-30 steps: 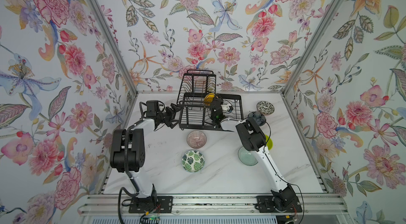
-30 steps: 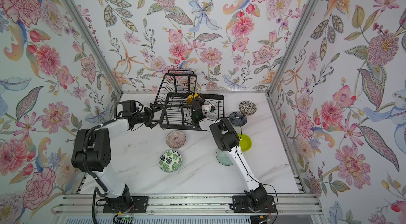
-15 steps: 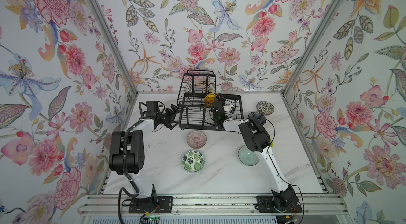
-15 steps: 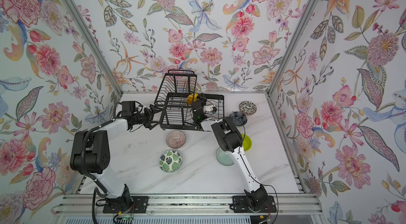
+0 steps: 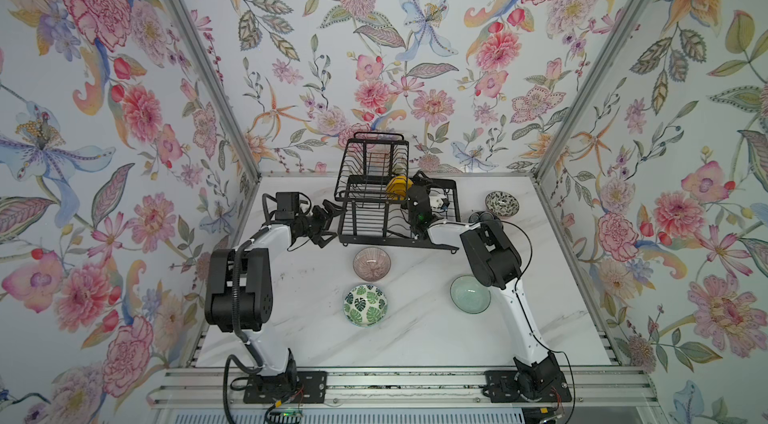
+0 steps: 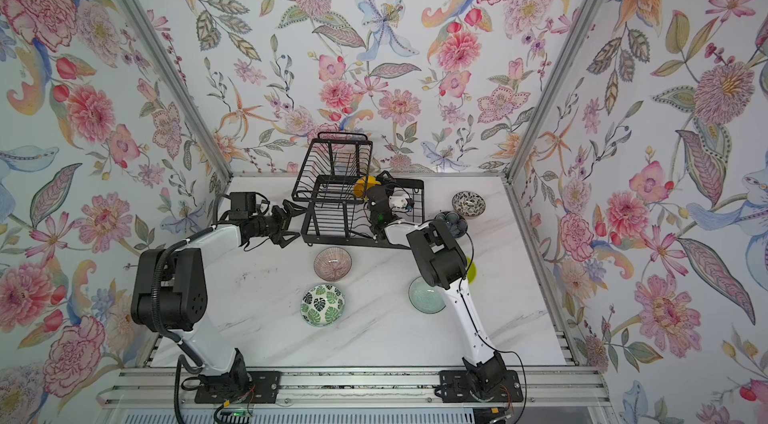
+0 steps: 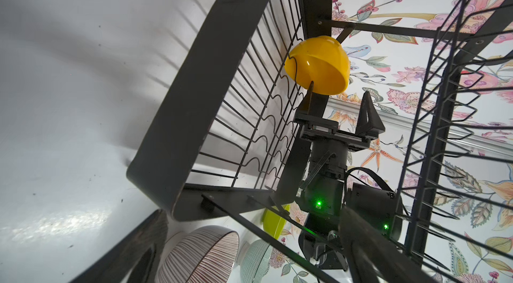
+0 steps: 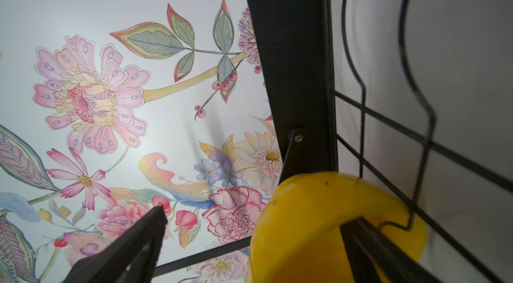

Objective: Load the bowls into the dish rack
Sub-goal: 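Open the right gripper and withdraw it from the yellow bowl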

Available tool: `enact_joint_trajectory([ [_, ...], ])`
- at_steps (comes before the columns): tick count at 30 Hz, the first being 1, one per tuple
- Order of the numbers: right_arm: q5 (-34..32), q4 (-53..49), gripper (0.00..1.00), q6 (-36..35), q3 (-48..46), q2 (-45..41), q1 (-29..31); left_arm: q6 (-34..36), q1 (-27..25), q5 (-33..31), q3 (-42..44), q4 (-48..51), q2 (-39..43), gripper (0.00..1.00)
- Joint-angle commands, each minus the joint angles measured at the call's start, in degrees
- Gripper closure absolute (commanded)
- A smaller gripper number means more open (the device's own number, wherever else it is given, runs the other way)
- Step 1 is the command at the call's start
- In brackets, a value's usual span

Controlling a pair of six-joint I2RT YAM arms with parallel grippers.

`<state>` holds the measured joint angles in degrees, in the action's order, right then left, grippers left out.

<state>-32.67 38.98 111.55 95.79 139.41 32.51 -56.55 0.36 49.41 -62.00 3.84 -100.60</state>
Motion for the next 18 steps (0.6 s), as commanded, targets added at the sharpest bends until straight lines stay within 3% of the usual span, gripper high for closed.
enact_joint_trajectory([
  [1, 1.9, -3.5, 0.01, 3.1, -1.4, -3.1, -0.7, 1.6, 0.2, -1.1, -0.3, 2.0, 1.9, 0.01],
  [9, 6.4, -3.9, 0.01, 8.7, -4.5, -4.7, -0.2, 3.2, 0.4, -2.3, -0.1, 3.7, 2.8, 0.01],
  [18, 10.3, -1.6, 0.01, 8.9, -8.9, -8.0, -0.5, 4.2, 0.6, -3.3, 0.7, 5.1, 3.7, 0.01],
])
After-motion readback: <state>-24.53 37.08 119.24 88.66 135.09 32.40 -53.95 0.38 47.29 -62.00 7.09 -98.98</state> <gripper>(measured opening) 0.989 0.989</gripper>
